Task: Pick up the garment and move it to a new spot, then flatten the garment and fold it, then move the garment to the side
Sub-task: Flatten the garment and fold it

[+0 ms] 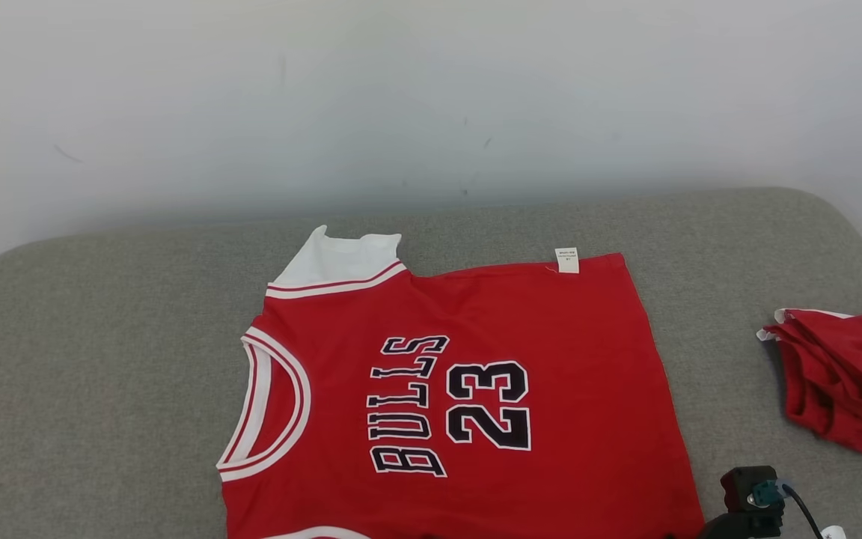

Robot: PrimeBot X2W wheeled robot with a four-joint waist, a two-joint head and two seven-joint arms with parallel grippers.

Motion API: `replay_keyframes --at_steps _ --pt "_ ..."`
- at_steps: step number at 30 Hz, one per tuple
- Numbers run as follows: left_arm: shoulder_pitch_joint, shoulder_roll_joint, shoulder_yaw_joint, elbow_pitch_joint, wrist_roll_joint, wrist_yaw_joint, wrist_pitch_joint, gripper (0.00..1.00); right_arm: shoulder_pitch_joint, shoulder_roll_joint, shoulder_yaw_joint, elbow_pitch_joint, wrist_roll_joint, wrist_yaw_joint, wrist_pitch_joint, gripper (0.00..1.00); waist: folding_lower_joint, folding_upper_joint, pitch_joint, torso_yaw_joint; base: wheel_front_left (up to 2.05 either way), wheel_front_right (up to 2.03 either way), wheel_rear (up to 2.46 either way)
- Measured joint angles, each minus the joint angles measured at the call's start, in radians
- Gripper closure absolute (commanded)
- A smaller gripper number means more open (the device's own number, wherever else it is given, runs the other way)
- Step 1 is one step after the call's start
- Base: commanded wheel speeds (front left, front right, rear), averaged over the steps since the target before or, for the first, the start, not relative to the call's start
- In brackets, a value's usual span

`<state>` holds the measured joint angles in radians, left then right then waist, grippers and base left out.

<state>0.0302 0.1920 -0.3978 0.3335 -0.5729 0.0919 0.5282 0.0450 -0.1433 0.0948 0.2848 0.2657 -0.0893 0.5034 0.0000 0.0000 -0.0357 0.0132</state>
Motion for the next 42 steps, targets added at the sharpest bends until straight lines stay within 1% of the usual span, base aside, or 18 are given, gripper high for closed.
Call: replay_keyframes --at_steps 10,12,14,16,17,19,21,23,24,30,38,42 --pt "0.000 0.000 -0.003 0.002 0.000 -0.005 0.001 1.00 -0.004 0.000 0.001 0.004 0.001 0.000 0.023 0.00 0.0000 0.0000 0.000 0.010 0.00 0.00 0.00" --pt "0.000 -0.001 -0.005 0.002 0.000 -0.006 0.001 1.00 -0.015 0.000 0.000 0.004 0.001 -0.003 0.023 0.07 0.0000 0.0000 0.000 0.013 0.00 0.00 0.00" --pt "-0.001 -0.001 -0.006 0.002 0.000 -0.006 0.001 1.00 -0.015 0.000 0.000 0.005 0.001 -0.004 0.024 0.09 0.0000 0.0000 0.001 0.015 0.00 0.00 0.00" --pt "-0.001 0.000 -0.006 0.002 0.000 -0.013 0.001 1.00 -0.015 0.000 0.000 0.009 0.001 -0.004 0.025 0.26 0.0000 0.0000 0.001 0.018 0.00 0.00 0.00" --pt "-0.001 0.000 -0.007 0.002 0.000 -0.013 0.001 1.00 -0.015 0.001 0.000 0.012 0.001 -0.005 0.026 0.53 0.0000 0.0000 0.001 0.020 0.00 0.00 0.00" --pt "-0.001 -0.001 -0.008 0.002 0.000 -0.013 0.001 1.00 -0.014 0.001 0.000 0.016 0.001 -0.005 0.034 0.68 0.0000 0.0000 0.001 0.022 0.00 0.00 0.00" --pt "-0.001 -0.001 -0.008 0.003 0.000 -0.014 0.001 1.00 -0.013 0.002 -0.002 0.019 0.002 -0.008 0.034 0.77 0.0000 0.0000 0.001 0.024 0.00 0.00 0.00" --pt "-0.001 0.000 -0.009 0.003 -0.005 -0.015 0.002 1.00 -0.012 0.005 -0.003 0.021 0.002 -0.008 0.036 0.98 0.0000 0.0000 0.001 0.025 0.00 0.00 0.00" --pt "-0.001 0.000 -0.009 0.003 -0.008 -0.020 0.003 1.00 -0.012 0.007 -0.003 0.021 0.006 -0.008 0.042 1.00 0.0000 0.0000 0.001 0.026 0.00 0.00 0.00" --pt "-0.001 0.000 -0.003 -0.012 -0.020 -0.031 0.003 1.00 -0.008 0.008 -0.012 0.004 0.013 -0.008 0.043 1.00 0.0000 0.0000 0.002 0.027 0.00 0.00 0.00" --pt "-0.014 -0.003 0.041 -0.100 -0.050 -0.032 -0.038 1.00 0.002 0.015 -0.046 -0.059 0.047 -0.009 0.038 1.00 0.0000 0.0001 0.006 0.029 0.00 0.00 0.00" --pt "-0.021 -0.001 0.057 -0.146 -0.063 -0.040 -0.052 1.00 0.009 0.019 -0.057 -0.092 0.067 -0.009 0.033 1.00 0.0000 0.0000 0.005 0.030 0.00 0.00 0.00"
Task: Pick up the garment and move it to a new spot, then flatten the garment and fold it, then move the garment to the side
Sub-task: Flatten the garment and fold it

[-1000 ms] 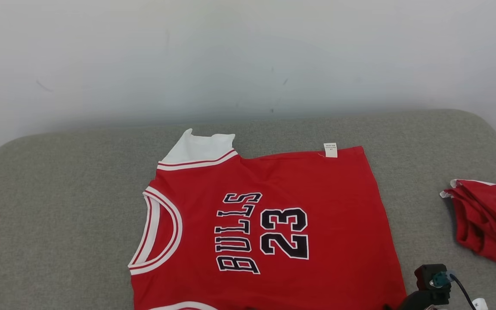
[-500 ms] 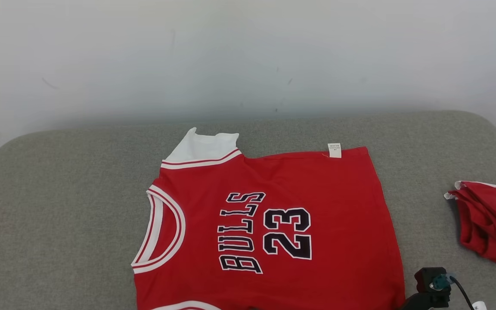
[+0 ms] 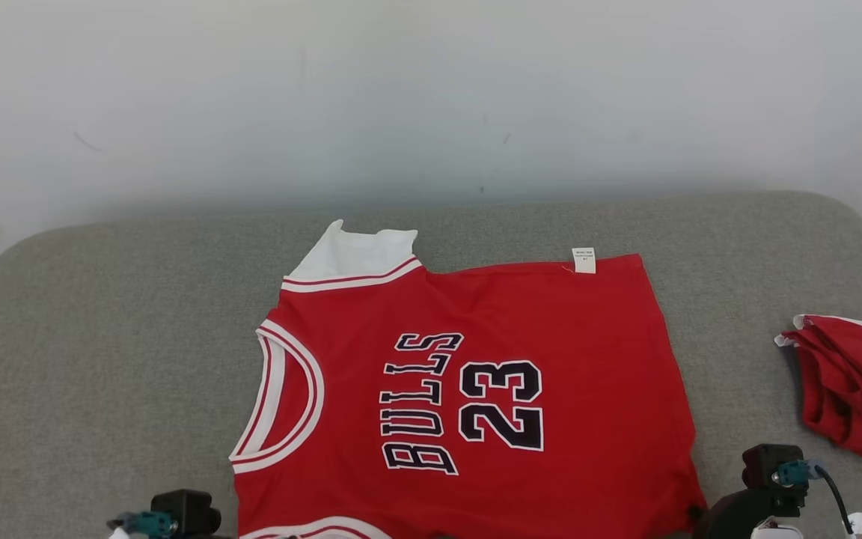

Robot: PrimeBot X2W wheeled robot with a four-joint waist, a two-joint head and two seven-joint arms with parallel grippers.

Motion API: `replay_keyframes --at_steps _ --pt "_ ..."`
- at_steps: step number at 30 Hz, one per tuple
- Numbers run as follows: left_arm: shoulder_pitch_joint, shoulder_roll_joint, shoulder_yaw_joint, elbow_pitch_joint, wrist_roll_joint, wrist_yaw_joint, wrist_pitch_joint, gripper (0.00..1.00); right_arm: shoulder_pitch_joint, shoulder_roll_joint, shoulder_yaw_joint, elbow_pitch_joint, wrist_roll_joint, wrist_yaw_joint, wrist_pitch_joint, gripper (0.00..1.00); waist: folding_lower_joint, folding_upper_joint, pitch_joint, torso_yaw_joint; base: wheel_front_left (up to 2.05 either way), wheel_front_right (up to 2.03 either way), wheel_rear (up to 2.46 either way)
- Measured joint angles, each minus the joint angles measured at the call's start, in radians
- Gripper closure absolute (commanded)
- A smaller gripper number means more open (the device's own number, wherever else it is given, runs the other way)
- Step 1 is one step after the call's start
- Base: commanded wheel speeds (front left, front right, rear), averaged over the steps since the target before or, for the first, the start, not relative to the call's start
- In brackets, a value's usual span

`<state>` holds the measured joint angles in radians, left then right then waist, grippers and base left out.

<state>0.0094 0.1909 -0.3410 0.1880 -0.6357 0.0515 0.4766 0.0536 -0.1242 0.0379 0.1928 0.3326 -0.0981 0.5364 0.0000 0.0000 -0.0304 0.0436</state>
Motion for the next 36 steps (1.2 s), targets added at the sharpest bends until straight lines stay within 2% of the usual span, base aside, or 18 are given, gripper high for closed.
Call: replay_keyframes --at_steps 8,17,25,36 --pt "-0.001 -0.003 0.035 -0.093 -0.009 0.001 -0.038 1.00 0.004 0.002 -0.037 -0.092 0.039 0.000 -0.017 1.00 0.0000 0.0000 -0.002 0.003 0.00 0.00 0.00" --pt "-0.087 -0.011 0.062 -0.100 -0.016 0.011 -0.039 1.00 -0.054 0.007 -0.058 -0.130 0.073 0.001 -0.019 1.00 0.0000 0.0000 0.007 0.000 0.00 0.00 0.00" --pt "-0.198 -0.038 0.079 -0.039 -0.015 0.030 -0.048 1.00 -0.144 0.019 -0.062 -0.118 0.101 0.002 -0.018 1.00 0.0000 0.0000 0.025 -0.008 0.00 0.00 0.00" --pt "-0.310 -0.067 0.101 0.095 0.005 0.050 -0.073 1.00 -0.250 0.022 -0.066 -0.018 0.125 0.011 -0.018 1.00 0.0001 0.0001 0.050 -0.017 0.00 0.00 0.00"
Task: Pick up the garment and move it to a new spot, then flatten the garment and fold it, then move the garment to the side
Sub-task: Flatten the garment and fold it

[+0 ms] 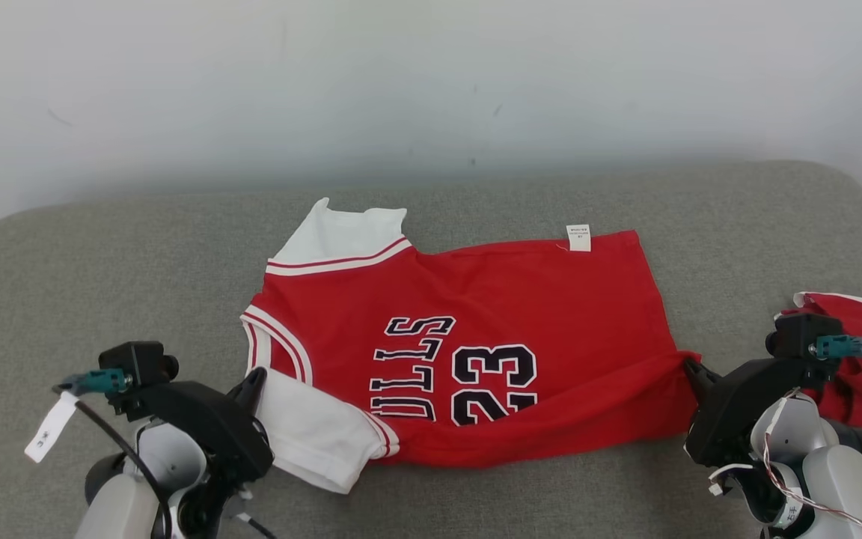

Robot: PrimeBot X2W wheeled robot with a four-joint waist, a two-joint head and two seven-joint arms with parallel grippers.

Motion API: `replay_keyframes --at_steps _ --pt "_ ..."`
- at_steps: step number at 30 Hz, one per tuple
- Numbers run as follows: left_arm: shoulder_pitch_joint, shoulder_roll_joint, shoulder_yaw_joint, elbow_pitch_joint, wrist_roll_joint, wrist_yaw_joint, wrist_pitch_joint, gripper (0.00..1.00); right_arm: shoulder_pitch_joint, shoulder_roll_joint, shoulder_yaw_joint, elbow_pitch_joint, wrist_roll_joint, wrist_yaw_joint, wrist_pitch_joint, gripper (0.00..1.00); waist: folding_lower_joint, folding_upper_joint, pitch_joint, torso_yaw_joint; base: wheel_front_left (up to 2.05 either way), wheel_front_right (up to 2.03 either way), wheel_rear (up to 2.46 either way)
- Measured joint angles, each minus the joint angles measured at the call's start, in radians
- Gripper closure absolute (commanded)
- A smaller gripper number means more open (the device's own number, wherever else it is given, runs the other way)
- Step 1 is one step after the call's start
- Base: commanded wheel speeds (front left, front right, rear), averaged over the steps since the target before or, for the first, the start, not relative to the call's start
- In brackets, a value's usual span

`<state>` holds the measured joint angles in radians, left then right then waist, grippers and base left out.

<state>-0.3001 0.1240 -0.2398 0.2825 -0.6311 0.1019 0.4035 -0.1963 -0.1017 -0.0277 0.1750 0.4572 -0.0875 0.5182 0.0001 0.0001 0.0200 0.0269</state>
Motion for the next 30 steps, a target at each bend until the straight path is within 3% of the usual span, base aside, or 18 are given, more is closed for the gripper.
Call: replay_keyframes --at_steps 19,30 --pt "-0.212 -0.038 -0.015 0.186 0.063 0.012 -0.067 1.00 -0.180 0.025 0.001 0.204 0.032 -0.007 -0.054 1.00 0.0000 0.0000 0.085 -0.009 0.00 0.00 0.00" --pt "-0.312 -0.046 -0.049 0.288 0.108 -0.008 -0.111 1.00 -0.246 0.027 0.008 0.318 0.004 -0.015 -0.108 1.00 0.0000 0.0000 0.123 -0.016 0.00 0.00 0.00"
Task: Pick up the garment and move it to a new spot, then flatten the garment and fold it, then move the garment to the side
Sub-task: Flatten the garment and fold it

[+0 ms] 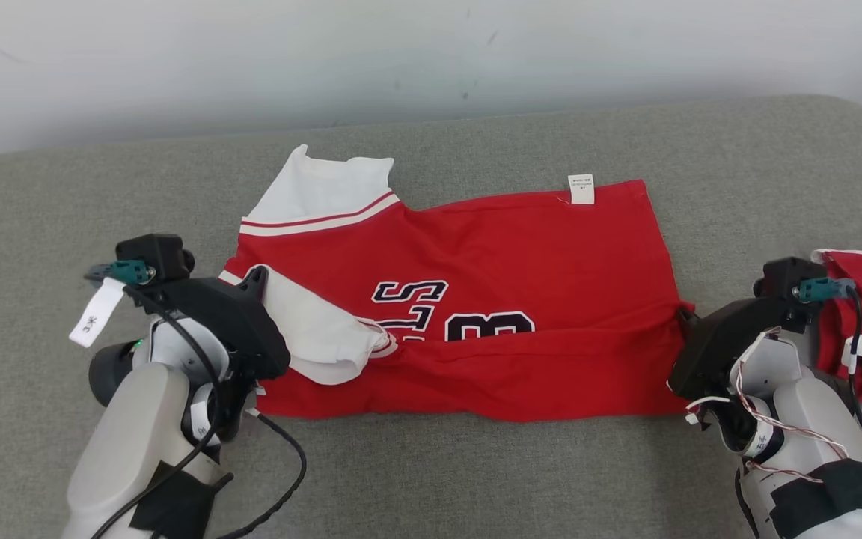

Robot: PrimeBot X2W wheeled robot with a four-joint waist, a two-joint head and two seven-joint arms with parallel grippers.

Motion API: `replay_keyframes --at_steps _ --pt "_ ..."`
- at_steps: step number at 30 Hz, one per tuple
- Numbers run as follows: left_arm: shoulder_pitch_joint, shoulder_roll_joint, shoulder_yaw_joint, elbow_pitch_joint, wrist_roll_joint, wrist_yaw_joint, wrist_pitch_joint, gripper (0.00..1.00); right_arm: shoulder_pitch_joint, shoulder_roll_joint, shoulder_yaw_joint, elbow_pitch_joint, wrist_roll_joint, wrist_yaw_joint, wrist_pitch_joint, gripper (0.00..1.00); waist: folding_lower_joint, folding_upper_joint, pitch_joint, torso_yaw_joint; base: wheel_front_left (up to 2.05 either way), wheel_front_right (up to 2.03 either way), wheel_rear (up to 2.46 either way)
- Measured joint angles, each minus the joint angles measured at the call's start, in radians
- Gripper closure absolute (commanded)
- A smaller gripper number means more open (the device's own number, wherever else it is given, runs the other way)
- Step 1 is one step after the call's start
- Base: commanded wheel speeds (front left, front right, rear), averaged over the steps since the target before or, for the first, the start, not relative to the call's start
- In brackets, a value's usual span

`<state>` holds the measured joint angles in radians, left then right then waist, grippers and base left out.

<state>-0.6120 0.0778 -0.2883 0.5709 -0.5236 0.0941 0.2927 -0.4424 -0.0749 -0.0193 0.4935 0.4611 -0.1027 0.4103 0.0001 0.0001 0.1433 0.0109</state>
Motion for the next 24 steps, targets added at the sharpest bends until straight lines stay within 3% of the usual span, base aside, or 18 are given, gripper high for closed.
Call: replay_keyframes --at_steps 4,5,6,7,8,9,16,24 --pt "-0.026 -0.005 -0.015 0.036 0.011 -0.016 -0.023 1.00 -0.005 0.000 0.000 0.040 -0.006 -0.003 -0.017 1.00 0.0000 0.0000 0.004 -0.002 0.00 0.00 0.00" --pt "-0.032 -0.005 -0.016 0.043 0.013 -0.016 -0.030 1.00 -0.012 0.001 0.000 0.049 -0.006 -0.003 -0.026 0.86 0.0000 0.0000 0.004 -0.003 0.00 0.00 0.00" --pt "-0.038 -0.005 -0.017 0.053 0.016 -0.016 -0.037 0.87 -0.019 0.002 -0.003 0.053 -0.006 -0.003 -0.036 0.00 0.0000 0.0000 0.005 -0.004 0.00 0.00 0.00" --pt "-0.044 -0.005 -0.019 0.063 0.021 -0.016 -0.044 0.58 -0.026 0.002 -0.006 0.054 -0.006 -0.003 -0.047 0.00 0.0000 0.0000 0.005 -0.004 0.00 0.00 0.00" --pt "-0.050 -0.005 -0.019 0.069 0.025 -0.016 -0.053 0.05 -0.035 0.003 -0.005 0.058 -0.006 -0.004 -0.055 0.00 0.0000 0.0000 0.005 -0.005 0.00 0.00 0.00" --pt "-0.056 -0.005 -0.020 0.075 0.025 -0.016 -0.063 0.00 -0.043 0.003 -0.005 0.061 -0.006 -0.004 -0.063 0.00 0.0000 0.0000 0.005 -0.006 0.00 0.00 0.00" --pt "-0.074 -0.006 -0.040 0.140 0.058 -0.033 -0.103 0.00 -0.068 0.006 -0.005 0.093 -0.005 0.000 -0.117 0.00 0.0000 0.0000 -0.007 -0.006 0.00 0.00 0.00" --pt "-0.062 0.009 -0.049 0.195 0.067 -0.044 -0.147 0.00 -0.055 0.003 0.005 0.101 -0.004 0.038 -0.163 0.00 -0.0001 0.0000 -0.048 0.003 0.00 0.00 0.00"
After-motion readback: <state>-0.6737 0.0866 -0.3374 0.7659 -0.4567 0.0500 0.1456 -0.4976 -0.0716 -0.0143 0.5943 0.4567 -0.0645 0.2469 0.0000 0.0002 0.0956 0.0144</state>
